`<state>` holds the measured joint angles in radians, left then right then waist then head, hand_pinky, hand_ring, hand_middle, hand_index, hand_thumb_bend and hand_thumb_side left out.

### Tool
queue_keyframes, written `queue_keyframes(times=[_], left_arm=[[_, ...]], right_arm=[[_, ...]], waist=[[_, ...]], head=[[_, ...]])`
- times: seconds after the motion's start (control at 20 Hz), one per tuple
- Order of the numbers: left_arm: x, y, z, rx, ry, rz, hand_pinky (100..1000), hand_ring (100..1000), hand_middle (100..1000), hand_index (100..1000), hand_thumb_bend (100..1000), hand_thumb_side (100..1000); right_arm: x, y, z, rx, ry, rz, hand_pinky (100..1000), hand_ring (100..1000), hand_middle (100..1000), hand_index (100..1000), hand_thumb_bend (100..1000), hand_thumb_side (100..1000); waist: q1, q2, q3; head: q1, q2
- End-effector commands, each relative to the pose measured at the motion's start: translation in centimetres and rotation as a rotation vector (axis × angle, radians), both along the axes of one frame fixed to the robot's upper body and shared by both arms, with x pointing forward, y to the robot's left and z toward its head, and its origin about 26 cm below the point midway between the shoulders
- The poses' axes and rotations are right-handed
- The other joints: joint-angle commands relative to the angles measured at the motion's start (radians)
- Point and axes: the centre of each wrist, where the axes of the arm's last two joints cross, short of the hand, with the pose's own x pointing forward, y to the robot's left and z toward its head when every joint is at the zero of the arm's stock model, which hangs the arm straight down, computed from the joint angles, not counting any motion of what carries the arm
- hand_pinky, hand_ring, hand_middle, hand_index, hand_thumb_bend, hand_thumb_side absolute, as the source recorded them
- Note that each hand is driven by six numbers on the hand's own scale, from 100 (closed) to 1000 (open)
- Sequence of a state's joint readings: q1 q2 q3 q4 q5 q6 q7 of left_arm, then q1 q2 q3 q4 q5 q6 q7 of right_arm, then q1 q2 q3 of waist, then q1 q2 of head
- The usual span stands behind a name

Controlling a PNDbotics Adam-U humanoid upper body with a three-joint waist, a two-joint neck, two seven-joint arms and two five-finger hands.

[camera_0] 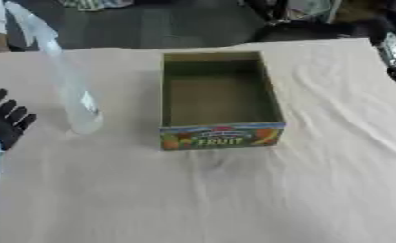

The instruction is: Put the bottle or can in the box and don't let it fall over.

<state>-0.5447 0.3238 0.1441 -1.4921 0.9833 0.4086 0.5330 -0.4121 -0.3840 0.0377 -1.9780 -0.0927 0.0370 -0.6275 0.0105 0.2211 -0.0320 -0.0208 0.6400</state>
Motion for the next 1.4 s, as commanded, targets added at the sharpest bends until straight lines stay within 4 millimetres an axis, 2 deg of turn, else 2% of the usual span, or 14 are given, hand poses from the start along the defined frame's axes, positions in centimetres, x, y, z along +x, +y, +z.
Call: queue_keyframes(times=[0.05, 0.55, 1.4], left_arm=[[0.1, -0.9, 1.5, -0.026, -0.032, -0.033, 100, 100, 100, 1000, 845, 1000], [0.2, -3.2, 3.3, -0.125, -0.046, -0.12, 100, 100, 100, 1000, 832, 1000], [-0.1, -3.5, 7.0, -0.235, -0.114, -0.162, 100, 100, 124, 1000, 841, 1000]], right_arm=[[-0.4, -0.1, 0.8, -0.014, -0.03, 0.005, 904, 727, 881, 853, 657, 100], [-0.4, 0.0, 0.8, -0.016, -0.025, 0.008, 903, 727, 881, 853, 657, 100], [-0.4, 0.0, 0.8, -0.012, -0.02, -0.003, 906, 726, 881, 853, 658, 100]], waist=[[0.0, -0.022, -0.001], [0.001, -0.023, -0.004], [0.0, -0.022, -0.009]], head=[[0.004, -0.011], [0.011, -0.014], [0.014, -0.014]])
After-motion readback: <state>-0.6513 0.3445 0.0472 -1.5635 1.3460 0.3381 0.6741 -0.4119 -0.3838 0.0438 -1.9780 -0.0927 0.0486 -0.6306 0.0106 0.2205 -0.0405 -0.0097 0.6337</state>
